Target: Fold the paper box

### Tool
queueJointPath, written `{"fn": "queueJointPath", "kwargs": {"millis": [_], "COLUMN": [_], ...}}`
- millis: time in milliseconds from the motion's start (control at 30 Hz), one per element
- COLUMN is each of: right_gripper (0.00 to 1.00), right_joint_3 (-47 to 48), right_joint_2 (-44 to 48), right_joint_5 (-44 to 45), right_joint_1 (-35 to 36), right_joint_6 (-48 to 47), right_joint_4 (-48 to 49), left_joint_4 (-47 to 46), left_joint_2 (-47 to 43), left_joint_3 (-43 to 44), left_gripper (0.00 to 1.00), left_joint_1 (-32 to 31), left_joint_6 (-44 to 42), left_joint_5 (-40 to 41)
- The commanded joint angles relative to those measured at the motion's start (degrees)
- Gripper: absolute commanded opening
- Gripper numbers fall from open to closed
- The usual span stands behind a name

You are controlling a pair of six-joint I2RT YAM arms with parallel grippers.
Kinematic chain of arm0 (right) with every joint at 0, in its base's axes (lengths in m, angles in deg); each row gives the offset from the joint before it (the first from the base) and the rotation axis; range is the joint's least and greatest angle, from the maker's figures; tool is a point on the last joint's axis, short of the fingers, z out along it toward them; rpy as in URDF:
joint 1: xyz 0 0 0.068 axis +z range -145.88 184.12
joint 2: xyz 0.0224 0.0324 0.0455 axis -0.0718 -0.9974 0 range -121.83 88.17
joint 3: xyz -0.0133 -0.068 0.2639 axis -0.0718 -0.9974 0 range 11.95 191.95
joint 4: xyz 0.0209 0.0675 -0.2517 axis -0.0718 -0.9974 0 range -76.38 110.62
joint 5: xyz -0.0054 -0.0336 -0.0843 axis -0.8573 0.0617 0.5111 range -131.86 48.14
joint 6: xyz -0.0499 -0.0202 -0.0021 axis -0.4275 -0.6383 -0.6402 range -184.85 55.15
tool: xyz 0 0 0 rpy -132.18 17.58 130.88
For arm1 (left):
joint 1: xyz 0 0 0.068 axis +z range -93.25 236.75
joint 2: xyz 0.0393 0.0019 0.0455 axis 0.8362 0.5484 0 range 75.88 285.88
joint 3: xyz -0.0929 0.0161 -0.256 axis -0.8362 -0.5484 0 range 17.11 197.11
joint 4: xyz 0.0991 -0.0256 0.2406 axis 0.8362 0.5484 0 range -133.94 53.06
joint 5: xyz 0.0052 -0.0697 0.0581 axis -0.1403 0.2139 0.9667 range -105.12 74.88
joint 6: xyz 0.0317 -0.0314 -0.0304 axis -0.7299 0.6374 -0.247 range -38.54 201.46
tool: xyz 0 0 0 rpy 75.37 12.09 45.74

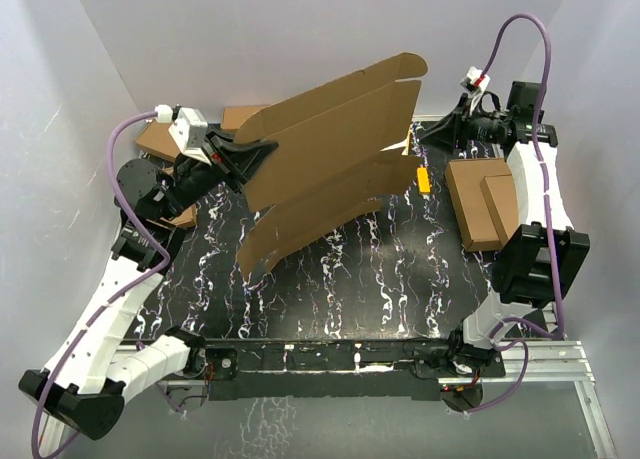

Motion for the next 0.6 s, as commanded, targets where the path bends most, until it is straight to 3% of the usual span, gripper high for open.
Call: {"fn": "queueJointPath", "kwargs": {"millis": [0,567], "right_gripper": [0.37,0.37], "right_joint_3": [0.55,1.56], "right_joint_2": [0.27,-1.71], "right_joint_5": [-4.32,-6.08], "right_joint_1": [0.71,3.95], "right_joint_6": [-5.20,-14.43], "right_joint_4": [2.80,-3.01], "left_joint_4": [-5.27,-12.71], "left_joint_2": [0.31,2.47], "left_joint_3": [2.73,1.83], "left_gripper": [0.00,0.00], "left_joint_1": [0.89,6.36], "left_joint_6": [3.27,11.23], "left_joint_5": [-2.34,-6.27]}}
